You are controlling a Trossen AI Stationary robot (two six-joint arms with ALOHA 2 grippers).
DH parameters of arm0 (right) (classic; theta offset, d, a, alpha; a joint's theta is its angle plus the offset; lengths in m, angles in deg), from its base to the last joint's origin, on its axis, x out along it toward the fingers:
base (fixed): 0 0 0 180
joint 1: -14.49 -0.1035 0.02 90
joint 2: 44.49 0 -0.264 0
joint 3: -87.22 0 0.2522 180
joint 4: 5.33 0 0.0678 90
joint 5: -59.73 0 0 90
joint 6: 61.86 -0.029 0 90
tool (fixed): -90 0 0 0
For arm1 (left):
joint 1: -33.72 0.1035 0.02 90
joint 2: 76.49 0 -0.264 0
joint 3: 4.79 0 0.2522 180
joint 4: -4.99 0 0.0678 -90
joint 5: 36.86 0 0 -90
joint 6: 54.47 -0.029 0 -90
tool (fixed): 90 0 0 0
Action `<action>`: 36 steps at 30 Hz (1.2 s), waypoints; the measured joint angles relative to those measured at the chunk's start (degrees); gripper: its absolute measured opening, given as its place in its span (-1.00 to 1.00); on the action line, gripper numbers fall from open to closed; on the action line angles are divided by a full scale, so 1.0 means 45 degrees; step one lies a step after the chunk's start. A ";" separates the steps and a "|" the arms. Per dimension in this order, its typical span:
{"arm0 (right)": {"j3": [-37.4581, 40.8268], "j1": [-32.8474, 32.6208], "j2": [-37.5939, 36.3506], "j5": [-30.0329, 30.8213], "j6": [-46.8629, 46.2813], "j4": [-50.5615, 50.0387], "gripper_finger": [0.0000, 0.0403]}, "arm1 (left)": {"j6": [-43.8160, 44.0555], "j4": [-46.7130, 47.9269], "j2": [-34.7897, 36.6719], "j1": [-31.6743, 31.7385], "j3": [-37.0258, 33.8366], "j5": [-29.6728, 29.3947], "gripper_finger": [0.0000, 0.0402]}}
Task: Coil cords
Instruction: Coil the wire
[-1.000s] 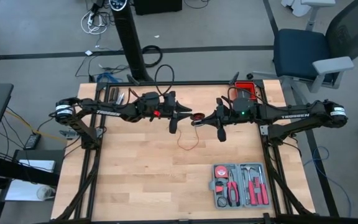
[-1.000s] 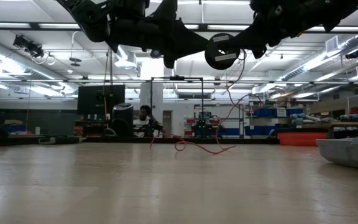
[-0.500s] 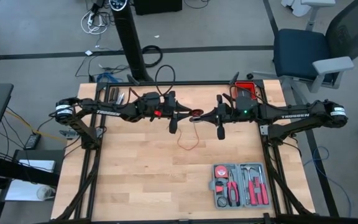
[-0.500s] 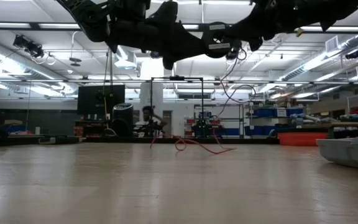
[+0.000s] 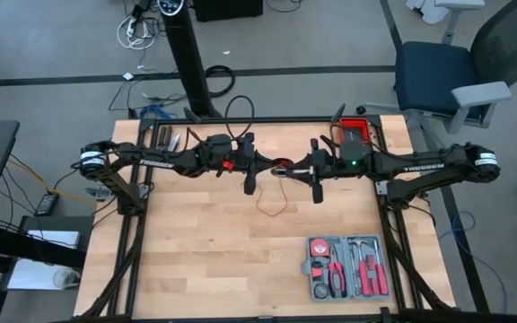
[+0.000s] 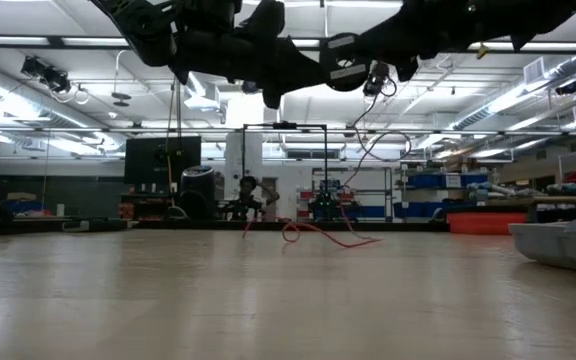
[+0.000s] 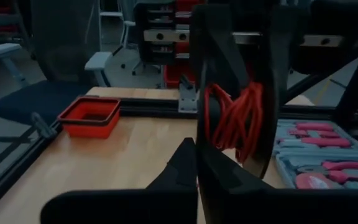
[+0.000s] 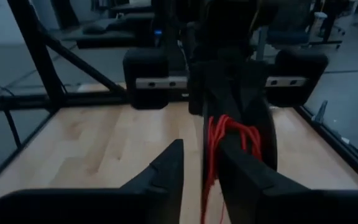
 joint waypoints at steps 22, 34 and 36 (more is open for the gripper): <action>0.0000 -0.0876 -0.1926 0.4082 -0.0821 -0.5814 -0.43 | 0.1300 0.0083 -0.0005 -0.0009 0.0024 -0.2804 -1.00; 0.0000 -0.1336 0.0292 0.4571 0.0216 -0.4775 -0.43 | 0.2304 -0.0095 -0.0005 -0.0009 0.0024 -0.2668 -0.98; 0.0000 -0.1350 0.0466 0.4570 0.0498 -0.4628 -0.43 | 0.2510 -0.0092 -0.0005 -0.0009 0.0024 -0.2671 -0.98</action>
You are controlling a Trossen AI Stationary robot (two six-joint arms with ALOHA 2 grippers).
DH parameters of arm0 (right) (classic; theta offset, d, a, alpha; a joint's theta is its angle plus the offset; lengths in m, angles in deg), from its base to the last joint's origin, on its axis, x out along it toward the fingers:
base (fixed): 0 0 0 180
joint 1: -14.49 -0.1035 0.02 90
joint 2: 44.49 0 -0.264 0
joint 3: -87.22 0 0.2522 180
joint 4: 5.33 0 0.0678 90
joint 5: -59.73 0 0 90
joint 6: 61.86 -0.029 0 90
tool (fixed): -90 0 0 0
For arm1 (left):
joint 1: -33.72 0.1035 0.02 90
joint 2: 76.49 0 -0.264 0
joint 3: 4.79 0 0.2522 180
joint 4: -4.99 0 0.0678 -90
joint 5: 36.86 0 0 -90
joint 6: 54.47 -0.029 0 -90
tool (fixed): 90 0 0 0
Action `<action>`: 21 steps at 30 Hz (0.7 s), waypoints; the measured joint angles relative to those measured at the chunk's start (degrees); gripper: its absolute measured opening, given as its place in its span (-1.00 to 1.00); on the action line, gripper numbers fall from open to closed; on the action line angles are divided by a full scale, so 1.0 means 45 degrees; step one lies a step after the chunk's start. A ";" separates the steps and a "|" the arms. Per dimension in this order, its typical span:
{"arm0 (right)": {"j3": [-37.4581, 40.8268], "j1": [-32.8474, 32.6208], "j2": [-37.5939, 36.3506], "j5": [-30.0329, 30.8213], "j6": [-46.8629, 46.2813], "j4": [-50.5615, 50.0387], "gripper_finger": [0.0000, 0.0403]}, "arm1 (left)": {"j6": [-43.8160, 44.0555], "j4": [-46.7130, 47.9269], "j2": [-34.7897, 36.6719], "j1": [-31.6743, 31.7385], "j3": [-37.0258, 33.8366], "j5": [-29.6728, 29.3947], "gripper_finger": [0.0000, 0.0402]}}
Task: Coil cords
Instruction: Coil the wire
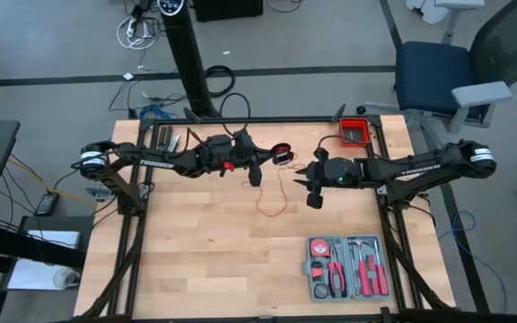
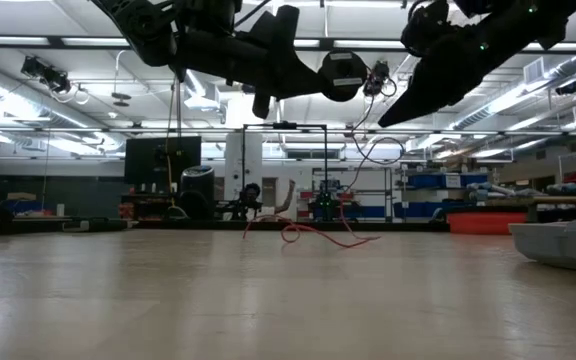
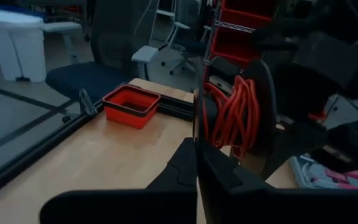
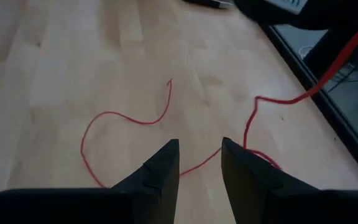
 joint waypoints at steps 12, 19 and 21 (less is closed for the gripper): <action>0.0000 -0.1178 0.0171 0.3195 0.1903 -0.0100 -0.43 | 0.0999 0.0108 0.0000 0.0020 0.0000 -0.0124 -0.98; 0.0000 -0.0841 0.1089 0.3693 0.1203 0.0019 -0.43 | 0.1575 0.0081 0.0000 0.0024 0.0000 0.0223 -0.98; 0.0000 -0.0859 0.1574 0.3656 0.1353 0.0155 -0.43 | 0.1751 -0.0062 0.0000 0.0024 0.0000 0.0357 -0.98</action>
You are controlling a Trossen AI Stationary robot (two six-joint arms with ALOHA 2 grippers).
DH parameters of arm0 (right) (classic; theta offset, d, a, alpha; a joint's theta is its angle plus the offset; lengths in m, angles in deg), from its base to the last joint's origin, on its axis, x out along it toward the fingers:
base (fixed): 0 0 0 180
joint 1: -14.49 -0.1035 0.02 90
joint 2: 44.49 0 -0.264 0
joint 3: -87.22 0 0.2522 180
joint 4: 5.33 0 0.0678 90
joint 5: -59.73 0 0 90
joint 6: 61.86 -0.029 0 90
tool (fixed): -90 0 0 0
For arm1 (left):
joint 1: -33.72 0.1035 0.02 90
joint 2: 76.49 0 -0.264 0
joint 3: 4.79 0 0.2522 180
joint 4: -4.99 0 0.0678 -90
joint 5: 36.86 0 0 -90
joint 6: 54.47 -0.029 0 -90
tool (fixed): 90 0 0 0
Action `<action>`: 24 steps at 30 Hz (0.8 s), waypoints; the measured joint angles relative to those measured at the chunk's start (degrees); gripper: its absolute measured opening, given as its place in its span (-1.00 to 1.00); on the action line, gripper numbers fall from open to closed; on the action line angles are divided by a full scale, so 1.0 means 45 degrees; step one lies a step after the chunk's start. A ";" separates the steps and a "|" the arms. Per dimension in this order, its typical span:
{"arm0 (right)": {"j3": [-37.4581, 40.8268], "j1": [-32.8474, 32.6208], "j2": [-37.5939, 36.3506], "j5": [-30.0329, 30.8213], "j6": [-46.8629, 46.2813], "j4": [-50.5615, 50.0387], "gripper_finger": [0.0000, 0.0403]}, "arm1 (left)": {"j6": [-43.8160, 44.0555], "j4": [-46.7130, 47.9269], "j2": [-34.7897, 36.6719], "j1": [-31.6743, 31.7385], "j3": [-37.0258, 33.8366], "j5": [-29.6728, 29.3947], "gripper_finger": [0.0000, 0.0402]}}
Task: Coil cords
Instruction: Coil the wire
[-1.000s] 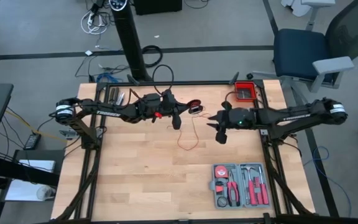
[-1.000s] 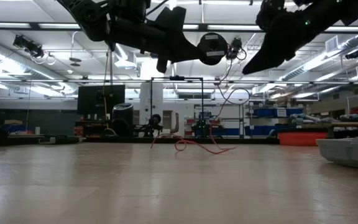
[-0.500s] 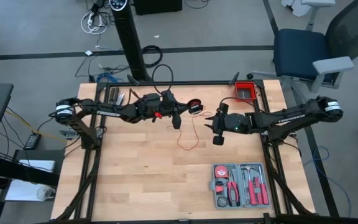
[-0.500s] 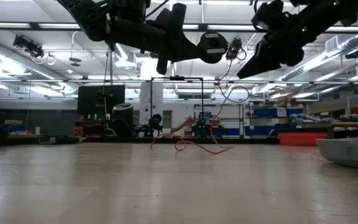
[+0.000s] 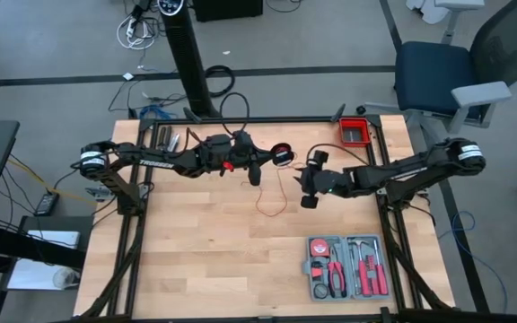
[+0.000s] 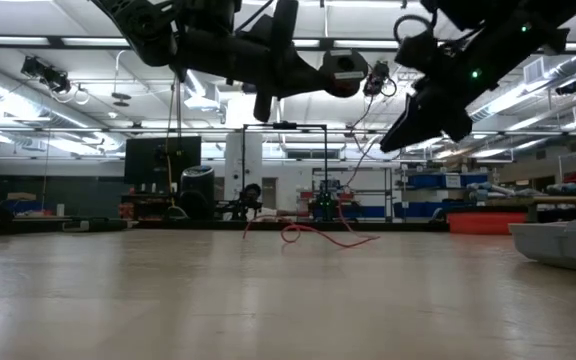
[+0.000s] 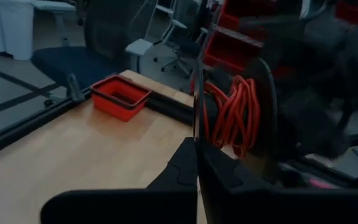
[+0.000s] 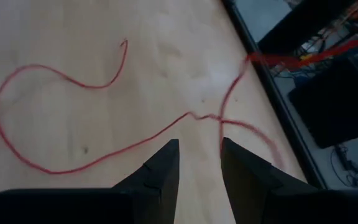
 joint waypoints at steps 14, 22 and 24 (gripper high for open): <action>0.0000 -0.0102 0.2038 0.2520 0.1464 0.2026 -0.47 | 0.0103 -0.0424 0.0000 0.0000 0.0000 0.0154 -0.98; 0.0005 -0.0199 0.2398 0.1491 0.1781 0.2415 -0.96 | 0.0103 -0.0584 0.0000 -0.0024 0.0000 0.0156 -0.98; 0.0005 -0.0319 0.2255 0.1471 0.1437 0.2444 -0.94 | 0.0104 -0.0578 0.0000 -0.0024 0.0000 0.0156 -0.98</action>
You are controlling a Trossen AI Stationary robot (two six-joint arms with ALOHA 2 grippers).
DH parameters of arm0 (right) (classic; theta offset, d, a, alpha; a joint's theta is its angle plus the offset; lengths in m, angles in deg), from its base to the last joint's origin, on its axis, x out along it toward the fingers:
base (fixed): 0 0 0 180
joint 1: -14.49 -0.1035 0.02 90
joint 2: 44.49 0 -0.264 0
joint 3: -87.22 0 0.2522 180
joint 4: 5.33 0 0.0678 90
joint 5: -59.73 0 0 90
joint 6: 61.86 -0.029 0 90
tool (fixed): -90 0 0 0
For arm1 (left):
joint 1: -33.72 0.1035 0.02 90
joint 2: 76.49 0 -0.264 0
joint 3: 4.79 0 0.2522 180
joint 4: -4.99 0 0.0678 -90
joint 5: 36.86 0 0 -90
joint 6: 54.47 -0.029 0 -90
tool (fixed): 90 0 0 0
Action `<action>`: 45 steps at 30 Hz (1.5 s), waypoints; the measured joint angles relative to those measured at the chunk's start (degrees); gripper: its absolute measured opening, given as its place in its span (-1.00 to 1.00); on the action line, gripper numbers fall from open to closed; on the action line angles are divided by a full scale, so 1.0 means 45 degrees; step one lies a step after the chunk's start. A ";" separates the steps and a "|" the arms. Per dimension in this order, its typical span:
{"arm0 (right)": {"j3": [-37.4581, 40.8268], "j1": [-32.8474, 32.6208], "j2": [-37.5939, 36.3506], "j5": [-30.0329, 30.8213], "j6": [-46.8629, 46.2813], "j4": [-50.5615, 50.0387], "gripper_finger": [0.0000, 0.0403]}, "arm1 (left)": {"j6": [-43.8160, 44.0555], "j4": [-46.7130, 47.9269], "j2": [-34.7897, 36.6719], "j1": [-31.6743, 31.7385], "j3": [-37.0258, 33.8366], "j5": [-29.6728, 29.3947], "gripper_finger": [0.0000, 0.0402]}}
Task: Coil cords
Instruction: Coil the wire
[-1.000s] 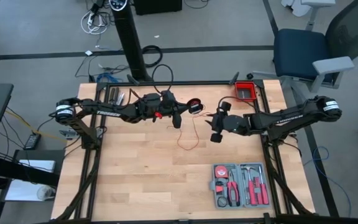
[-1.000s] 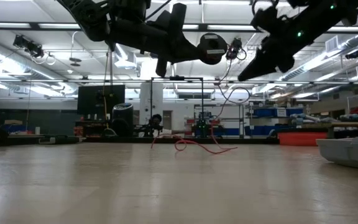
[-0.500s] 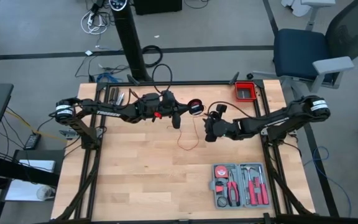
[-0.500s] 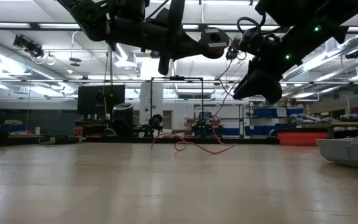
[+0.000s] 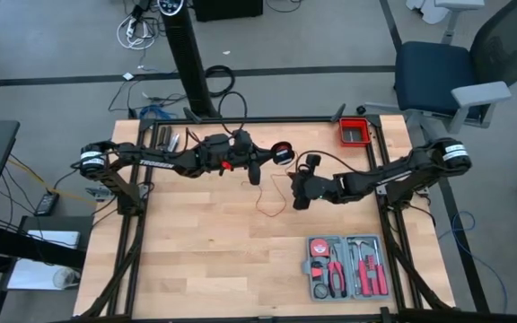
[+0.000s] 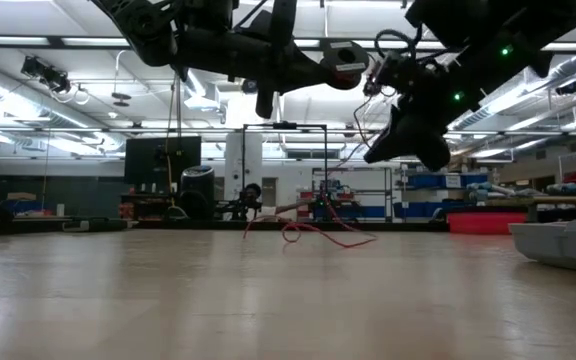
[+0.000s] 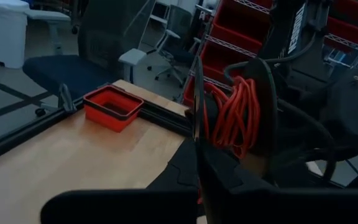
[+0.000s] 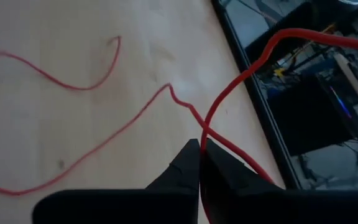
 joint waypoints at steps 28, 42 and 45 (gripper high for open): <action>-0.1103 0.0044 -0.0018 -0.3700 -0.1845 0.0656 -0.98 | -0.0395 -0.2202 0.0000 0.0003 0.0000 0.0006 -0.98; -0.1093 -0.0063 -0.0013 -0.4844 -0.2519 0.0734 -0.84 | -0.1059 -0.1445 0.0000 -0.0015 0.0000 0.0874 -0.98; -0.1091 0.0017 -0.0015 -0.5062 -0.3109 0.0055 -0.78 | -0.1104 -0.1126 -0.0005 -0.0010 0.0000 0.1122 -0.98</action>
